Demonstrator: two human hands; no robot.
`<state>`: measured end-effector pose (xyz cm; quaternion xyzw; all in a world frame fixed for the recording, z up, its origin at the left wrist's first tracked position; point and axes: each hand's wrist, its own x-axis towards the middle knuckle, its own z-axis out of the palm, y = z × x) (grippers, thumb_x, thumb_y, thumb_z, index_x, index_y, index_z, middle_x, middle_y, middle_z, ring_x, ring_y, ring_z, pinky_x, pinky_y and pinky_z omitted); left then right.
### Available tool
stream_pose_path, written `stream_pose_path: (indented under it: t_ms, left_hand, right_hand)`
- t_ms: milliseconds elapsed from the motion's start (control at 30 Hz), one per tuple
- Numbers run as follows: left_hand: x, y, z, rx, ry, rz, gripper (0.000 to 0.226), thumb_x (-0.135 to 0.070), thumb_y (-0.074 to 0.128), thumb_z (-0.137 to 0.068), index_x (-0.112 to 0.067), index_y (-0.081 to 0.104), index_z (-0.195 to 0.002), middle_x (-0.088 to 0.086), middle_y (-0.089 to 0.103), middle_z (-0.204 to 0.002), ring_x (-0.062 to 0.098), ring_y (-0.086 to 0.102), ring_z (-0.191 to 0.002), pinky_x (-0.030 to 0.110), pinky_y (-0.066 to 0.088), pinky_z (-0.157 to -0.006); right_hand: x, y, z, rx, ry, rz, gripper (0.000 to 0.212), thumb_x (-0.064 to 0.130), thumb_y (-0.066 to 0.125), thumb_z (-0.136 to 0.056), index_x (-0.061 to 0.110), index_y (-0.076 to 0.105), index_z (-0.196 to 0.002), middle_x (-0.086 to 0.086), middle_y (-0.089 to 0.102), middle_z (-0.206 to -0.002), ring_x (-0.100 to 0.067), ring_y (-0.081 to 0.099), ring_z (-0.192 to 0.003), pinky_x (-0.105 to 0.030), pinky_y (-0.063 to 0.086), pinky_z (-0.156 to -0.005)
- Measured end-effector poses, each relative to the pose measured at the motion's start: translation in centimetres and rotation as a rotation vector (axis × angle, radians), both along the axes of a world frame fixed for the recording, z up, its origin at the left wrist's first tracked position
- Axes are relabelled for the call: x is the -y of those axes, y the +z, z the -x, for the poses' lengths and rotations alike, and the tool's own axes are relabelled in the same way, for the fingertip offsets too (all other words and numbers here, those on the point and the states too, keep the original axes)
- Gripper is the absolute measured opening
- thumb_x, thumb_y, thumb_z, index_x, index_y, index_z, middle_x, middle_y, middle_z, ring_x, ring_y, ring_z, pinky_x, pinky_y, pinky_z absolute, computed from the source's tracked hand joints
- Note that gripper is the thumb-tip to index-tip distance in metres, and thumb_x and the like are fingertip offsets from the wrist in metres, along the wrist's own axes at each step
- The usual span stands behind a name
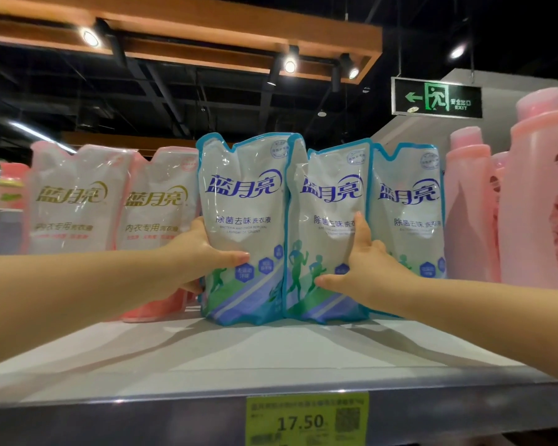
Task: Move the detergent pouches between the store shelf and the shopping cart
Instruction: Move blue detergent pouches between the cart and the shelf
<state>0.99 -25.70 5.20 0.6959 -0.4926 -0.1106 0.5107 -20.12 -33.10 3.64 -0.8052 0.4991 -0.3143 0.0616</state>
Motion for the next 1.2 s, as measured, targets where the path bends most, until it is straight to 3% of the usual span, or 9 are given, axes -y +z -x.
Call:
stream_pose_path:
  t_ms: [300, 567, 800, 967, 1067, 1200]
  left_hand:
    - [0.0, -0.3, 0.4, 0.033, 0.045, 0.020, 0.082, -0.037, 0.078, -0.070, -0.021, 0.031, -0.135, 0.006, 0.052, -0.125, 0.028, 0.055, -0.108, 0.047, 0.056, -0.078]
    - [-0.2, -0.3, 0.5, 0.026, 0.041, 0.005, 0.081, -0.037, 0.075, -0.072, -0.020, 0.029, -0.136, 0.008, 0.050, -0.128, 0.026, 0.052, -0.104, 0.044, 0.055, -0.074]
    - [-0.6, -0.2, 0.7, -0.002, 0.068, -0.047, 0.094, -0.041, 0.078, -0.067, -0.022, 0.024, -0.141, 0.010, 0.045, -0.135, 0.034, 0.049, -0.116, 0.049, 0.052, -0.087]
    - [-1.7, 0.2, 0.9, 0.169, 0.147, 0.032, 0.100, -0.038, 0.078, -0.070, -0.016, 0.016, -0.145, 0.013, 0.038, -0.143, 0.033, 0.041, -0.126, 0.046, 0.038, -0.103]
    - [-2.9, 0.3, 2.2, 0.299, 0.149, 0.131, 0.095, -0.033, 0.076, -0.074, -0.023, 0.015, -0.147, 0.011, 0.029, -0.148, 0.030, 0.033, -0.132, 0.046, 0.031, -0.106]
    - [-4.2, 0.5, 3.8, 0.458, 0.153, 0.168, 0.085, -0.035, 0.073, -0.076, -0.025, 0.023, -0.144, 0.009, 0.026, -0.148, 0.026, 0.033, -0.131, 0.040, 0.031, -0.105]
  right_hand:
    - [0.1, -0.2, -0.1, -0.013, -0.029, 0.030, 0.117, 0.055, 0.064, -0.080, 0.026, -0.031, -0.142, -0.019, 0.025, -0.142, -0.031, 0.053, -0.105, -0.035, 0.043, -0.083]
    - [0.3, -0.5, 0.0, -0.016, -0.036, 0.051, 0.117, 0.057, 0.063, -0.079, 0.027, -0.030, -0.143, -0.018, 0.025, -0.141, -0.033, 0.053, -0.107, -0.039, 0.045, -0.087]
    - [-0.2, -0.3, 0.5, -0.032, -0.024, 0.045, 0.118, 0.059, 0.063, -0.078, 0.027, -0.031, -0.143, -0.017, 0.027, -0.144, -0.031, 0.054, -0.108, -0.038, 0.047, -0.086]
    - [-0.6, 0.7, 1.7, -0.033, -0.012, 0.070, 0.117, 0.060, 0.064, -0.076, 0.027, -0.024, -0.145, -0.013, 0.032, -0.143, -0.028, 0.056, -0.103, -0.037, 0.047, -0.082]
    - [-1.2, 1.2, 2.5, -0.014, 0.006, 0.097, 0.113, 0.059, 0.066, -0.076, 0.029, -0.018, -0.146, -0.014, 0.039, -0.137, -0.025, 0.056, -0.093, -0.035, 0.046, -0.076]
    - [-2.6, 1.4, 3.4, -0.014, 0.042, 0.126, 0.105, 0.056, 0.065, -0.078, 0.028, -0.008, -0.148, -0.011, 0.035, -0.144, -0.022, 0.049, -0.092, -0.033, 0.043, -0.080]
